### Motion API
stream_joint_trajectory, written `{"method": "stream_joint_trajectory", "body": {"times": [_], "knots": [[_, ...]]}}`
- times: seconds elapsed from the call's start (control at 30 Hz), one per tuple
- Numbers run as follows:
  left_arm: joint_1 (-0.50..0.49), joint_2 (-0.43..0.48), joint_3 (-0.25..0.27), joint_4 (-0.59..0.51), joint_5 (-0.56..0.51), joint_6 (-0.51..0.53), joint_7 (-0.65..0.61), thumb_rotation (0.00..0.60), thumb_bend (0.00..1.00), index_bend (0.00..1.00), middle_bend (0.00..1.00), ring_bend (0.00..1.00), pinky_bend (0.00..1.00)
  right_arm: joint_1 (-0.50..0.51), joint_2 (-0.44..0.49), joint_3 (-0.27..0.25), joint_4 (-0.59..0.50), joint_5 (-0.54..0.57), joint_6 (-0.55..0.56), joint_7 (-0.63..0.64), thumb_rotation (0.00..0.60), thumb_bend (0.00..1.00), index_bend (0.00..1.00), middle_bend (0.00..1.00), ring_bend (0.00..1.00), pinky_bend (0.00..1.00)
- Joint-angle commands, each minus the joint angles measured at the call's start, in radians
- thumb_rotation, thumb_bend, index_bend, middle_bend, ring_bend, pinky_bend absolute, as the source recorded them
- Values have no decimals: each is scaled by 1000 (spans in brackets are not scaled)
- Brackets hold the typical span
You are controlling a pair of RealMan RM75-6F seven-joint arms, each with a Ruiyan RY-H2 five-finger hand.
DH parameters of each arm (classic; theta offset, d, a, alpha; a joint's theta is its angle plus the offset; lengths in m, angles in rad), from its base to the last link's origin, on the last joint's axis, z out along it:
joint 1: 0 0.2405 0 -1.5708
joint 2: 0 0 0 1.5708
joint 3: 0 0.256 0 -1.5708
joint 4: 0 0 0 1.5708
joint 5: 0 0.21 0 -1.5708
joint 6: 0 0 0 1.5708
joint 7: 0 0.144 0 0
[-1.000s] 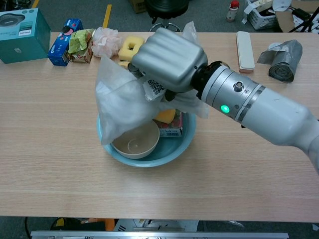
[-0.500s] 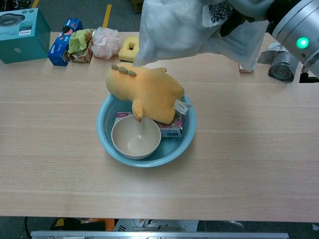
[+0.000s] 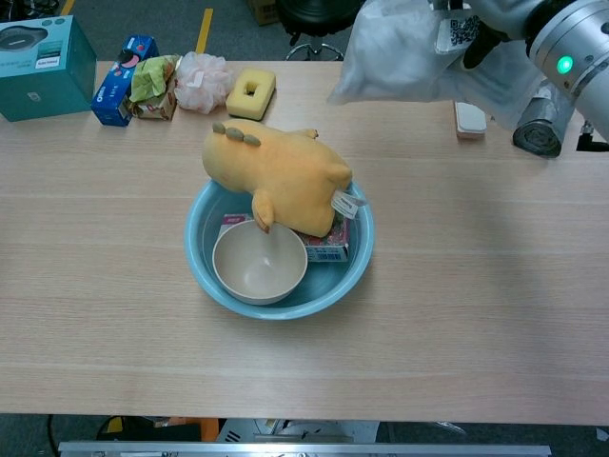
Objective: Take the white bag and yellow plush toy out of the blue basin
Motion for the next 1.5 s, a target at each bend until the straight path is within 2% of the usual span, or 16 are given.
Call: {"method": "stream_joint_trajectory", "body": {"times": [0.03, 0.13, 0.2, 0.27, 0.33, 0.63, 0.77, 0.87, 1.0, 1.2, 1.5], "knots": [[1, 0, 1, 0, -1, -1, 2, 600, 240, 328, 286, 187, 164, 44, -35, -13, 29, 117, -58, -76, 600, 252, 289, 388, 424, 656], [3, -1, 2, 0, -3, 1, 1, 600, 240, 328, 285, 187, 164, 74, -46, -34, 29, 198, -96, -122, 600, 169, 67, 256, 299, 551], [4, 0, 2, 1, -4, 1, 0, 600, 240, 328, 285, 187, 164, 91, -51, -44, 20, 247, -109, -143, 600, 88, 5, 172, 218, 485], [5, 1, 2, 2, -5, 3, -2, 600, 240, 328, 285, 187, 164, 102, -48, -44, 4, 283, -125, -135, 600, 19, 0, 104, 152, 436], [5, 1, 1, 4, -6, 4, -3, 600, 240, 328, 285, 187, 164, 106, -39, -43, -12, 287, -131, -117, 600, 0, 0, 65, 120, 420], [7, 2, 2, 5, 0, 9, -9, 600, 240, 328, 285, 187, 164, 83, 76, -50, -199, 159, -138, 13, 600, 0, 0, 58, 113, 419], [9, 3, 3, 5, -2, 9, -14, 600, 240, 328, 285, 187, 164, 75, 124, -86, -295, 89, -151, 32, 600, 0, 0, 58, 113, 419], [10, 3, 4, 4, -1, 10, -13, 600, 240, 328, 285, 187, 164, 79, 123, -121, -329, 50, -155, 14, 600, 0, 0, 58, 113, 419], [11, 8, 9, 1, 11, 12, -17, 600, 240, 328, 285, 187, 164, 101, 74, -150, -338, 32, -146, -23, 600, 0, 0, 58, 106, 419], [14, 14, 12, 1, 11, 11, -26, 600, 240, 328, 284, 187, 164, 152, -50, -166, -288, 62, -87, -127, 600, 0, 0, 58, 82, 406], [19, 14, 15, 15, 0, 8, -39, 600, 240, 328, 284, 187, 164, 223, -201, -159, -183, 192, -44, -224, 600, 0, 0, 45, 75, 397]]}}
